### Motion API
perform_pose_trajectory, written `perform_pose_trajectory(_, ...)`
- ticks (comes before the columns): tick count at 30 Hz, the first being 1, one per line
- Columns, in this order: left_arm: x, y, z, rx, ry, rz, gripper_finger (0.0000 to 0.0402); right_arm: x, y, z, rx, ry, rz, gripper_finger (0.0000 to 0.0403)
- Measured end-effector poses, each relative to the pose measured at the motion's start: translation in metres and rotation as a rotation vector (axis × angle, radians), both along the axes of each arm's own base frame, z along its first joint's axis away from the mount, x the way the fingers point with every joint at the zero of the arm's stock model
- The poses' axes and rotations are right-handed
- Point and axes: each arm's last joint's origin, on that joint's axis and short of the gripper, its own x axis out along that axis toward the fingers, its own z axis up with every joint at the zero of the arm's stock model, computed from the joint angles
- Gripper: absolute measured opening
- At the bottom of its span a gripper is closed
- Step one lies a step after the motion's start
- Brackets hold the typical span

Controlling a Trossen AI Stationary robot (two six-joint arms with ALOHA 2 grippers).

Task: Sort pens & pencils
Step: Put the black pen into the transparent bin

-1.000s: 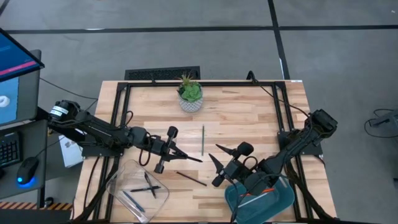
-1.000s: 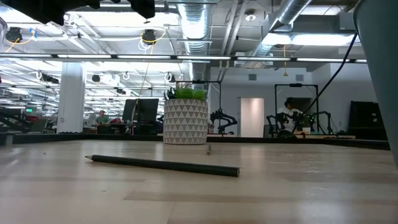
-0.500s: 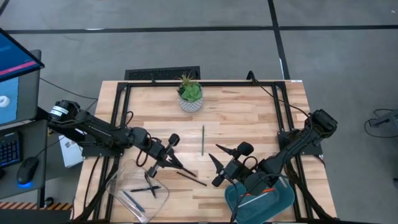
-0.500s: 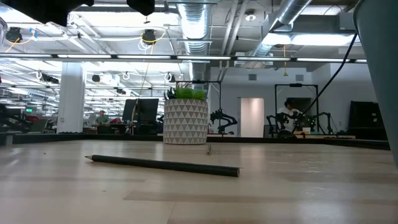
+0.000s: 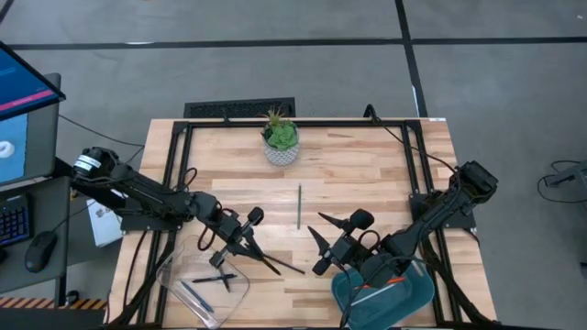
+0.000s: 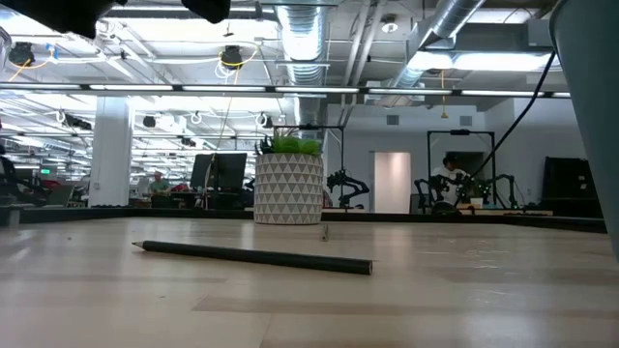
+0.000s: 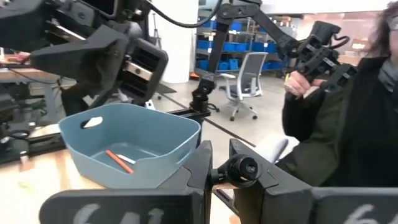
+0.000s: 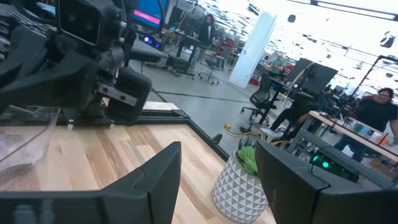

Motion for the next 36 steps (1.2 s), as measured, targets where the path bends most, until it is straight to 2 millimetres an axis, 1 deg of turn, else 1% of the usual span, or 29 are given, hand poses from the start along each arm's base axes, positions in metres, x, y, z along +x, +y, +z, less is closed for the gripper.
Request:
perform_pose_trajectory(5, -0.008, -0.008, 0.007, -0.009, -0.017, 0.028, 0.0027, 0.0, 0.0, -0.001, 0.001, 0.002, 0.0, 0.0228)
perform_pose_trajectory(13, -0.026, -0.025, 0.011, 0.058, 0.011, 0.105, 0.0027, -0.001, -0.001, -0.009, 0.019, 0.015, -0.004, 0.0228)
perform_pose_trajectory(18, -0.039, -0.036, 0.017, 0.065, -0.006, 0.147, 0.0027, -0.001, -0.001, -0.009, 0.024, 0.013, -0.004, 0.0228)
perform_pose_trajectory(22, -0.053, -0.043, 0.022, 0.085, -0.001, 0.162, 0.0027, -0.001, -0.001, -0.009, 0.025, 0.012, -0.004, 0.0228)
perform_pose_trajectory(27, -0.069, -0.053, 0.02, 0.112, 0.063, 0.244, 0.0027, -0.001, -0.001, -0.009, 0.025, 0.011, -0.004, 0.0228)
perform_pose_trajectory(30, -0.077, -0.06, 0.015, 0.119, 0.107, 0.263, 0.0027, -0.001, -0.001, -0.009, 0.025, 0.011, -0.005, 0.0228)
perform_pose_trajectory(36, -0.092, -0.072, 0.011, 0.096, 0.162, 0.328, 0.0027, 0.0, -0.003, -0.009, 0.032, 0.006, -0.013, 0.0228)
